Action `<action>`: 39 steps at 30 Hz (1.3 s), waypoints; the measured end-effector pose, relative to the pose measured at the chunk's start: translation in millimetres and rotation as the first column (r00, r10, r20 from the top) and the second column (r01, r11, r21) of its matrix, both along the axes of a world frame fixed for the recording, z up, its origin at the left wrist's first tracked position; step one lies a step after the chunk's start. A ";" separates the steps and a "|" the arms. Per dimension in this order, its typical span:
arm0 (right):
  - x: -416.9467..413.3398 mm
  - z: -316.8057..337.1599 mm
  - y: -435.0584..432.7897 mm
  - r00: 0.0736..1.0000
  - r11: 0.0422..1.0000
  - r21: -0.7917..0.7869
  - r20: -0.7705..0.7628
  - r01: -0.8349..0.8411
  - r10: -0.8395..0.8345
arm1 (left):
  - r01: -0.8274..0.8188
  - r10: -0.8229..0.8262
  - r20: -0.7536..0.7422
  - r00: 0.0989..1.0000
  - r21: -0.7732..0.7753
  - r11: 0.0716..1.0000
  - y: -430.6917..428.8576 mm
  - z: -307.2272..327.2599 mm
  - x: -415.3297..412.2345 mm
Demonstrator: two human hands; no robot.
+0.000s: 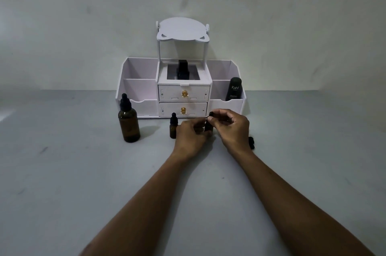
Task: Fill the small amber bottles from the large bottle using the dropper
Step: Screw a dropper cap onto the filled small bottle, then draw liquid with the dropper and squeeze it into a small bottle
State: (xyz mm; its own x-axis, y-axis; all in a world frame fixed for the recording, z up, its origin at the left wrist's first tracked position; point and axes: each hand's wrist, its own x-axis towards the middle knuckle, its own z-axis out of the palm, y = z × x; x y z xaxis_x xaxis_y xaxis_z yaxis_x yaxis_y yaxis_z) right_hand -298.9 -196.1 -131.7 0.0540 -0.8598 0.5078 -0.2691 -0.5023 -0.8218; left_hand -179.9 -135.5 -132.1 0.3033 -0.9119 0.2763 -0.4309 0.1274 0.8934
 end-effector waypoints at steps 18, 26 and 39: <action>113.2 78.2 63.0 0.939 0.933 -0.106 -0.009 -0.344 0.345 | -0.429 0.445 -0.035 0.895 -0.342 0.836 112.6 39.1 147.4; 175.2 69.5 58.9 0.911 0.920 0.063 -0.130 -0.387 0.392 | -0.267 0.266 -0.026 0.964 -0.022 0.964 96.2 9.7 193.2; 188.8 58.3 54.4 0.941 0.942 -0.011 0.022 -0.337 0.337 | -0.110 0.109 -0.030 0.994 -0.021 0.994 87.8 1.7 195.1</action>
